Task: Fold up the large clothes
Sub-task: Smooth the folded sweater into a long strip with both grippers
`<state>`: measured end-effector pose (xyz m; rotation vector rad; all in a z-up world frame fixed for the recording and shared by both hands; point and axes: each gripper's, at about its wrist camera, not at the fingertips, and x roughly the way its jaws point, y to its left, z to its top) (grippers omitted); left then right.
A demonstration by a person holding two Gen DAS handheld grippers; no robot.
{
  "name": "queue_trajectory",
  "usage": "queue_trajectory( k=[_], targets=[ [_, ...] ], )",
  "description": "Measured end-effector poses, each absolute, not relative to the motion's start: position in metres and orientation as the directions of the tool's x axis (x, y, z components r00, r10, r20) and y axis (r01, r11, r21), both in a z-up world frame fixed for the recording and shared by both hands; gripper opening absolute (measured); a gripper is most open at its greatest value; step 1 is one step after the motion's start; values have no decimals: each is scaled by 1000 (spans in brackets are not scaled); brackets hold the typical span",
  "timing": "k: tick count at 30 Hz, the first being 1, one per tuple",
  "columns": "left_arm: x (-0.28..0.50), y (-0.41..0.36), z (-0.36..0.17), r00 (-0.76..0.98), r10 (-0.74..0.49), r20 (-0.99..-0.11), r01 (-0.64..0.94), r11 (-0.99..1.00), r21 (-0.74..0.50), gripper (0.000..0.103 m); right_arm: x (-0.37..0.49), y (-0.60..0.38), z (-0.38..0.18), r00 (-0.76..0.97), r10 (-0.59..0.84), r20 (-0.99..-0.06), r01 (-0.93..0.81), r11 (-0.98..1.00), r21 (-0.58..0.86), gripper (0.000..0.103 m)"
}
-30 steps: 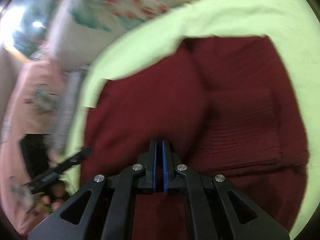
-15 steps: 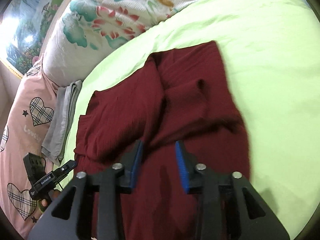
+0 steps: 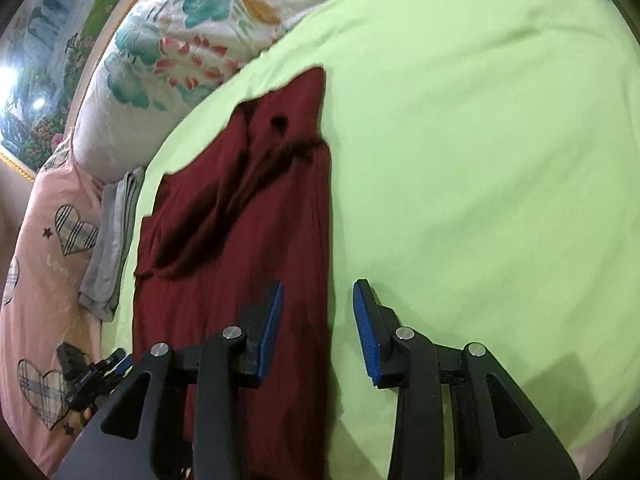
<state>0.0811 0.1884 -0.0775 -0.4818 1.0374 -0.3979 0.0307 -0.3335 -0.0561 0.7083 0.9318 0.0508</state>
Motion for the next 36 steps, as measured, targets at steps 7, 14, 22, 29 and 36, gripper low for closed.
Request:
queue_trajectory(
  k=[7, 14, 22, 29, 36],
  targets=[
    [45, 181, -85, 385, -622, -681, 167, 773, -612, 66, -1, -306, -70, 534, 590, -606, 52, 693, 719, 37],
    [28, 184, -93, 320, -699, -640, 199, 710, -676, 61, -24, -281, -88, 458, 708, -537, -58, 627, 777, 37],
    [24, 166, -90, 287, -630, -722, 297, 775, -558, 6, -22, -281, -86, 468, 672, -574, -69, 675, 735, 5],
    [20, 180, -76, 334, -661, -671, 313, 750, -583, 6, -33, -319, -71, 565, 680, -468, -87, 613, 785, 4],
    [27, 176, -99, 235, -661, -713, 262, 749, -608, 18, -29, -300, -93, 471, 722, -506, -84, 608, 789, 8]
  ],
)
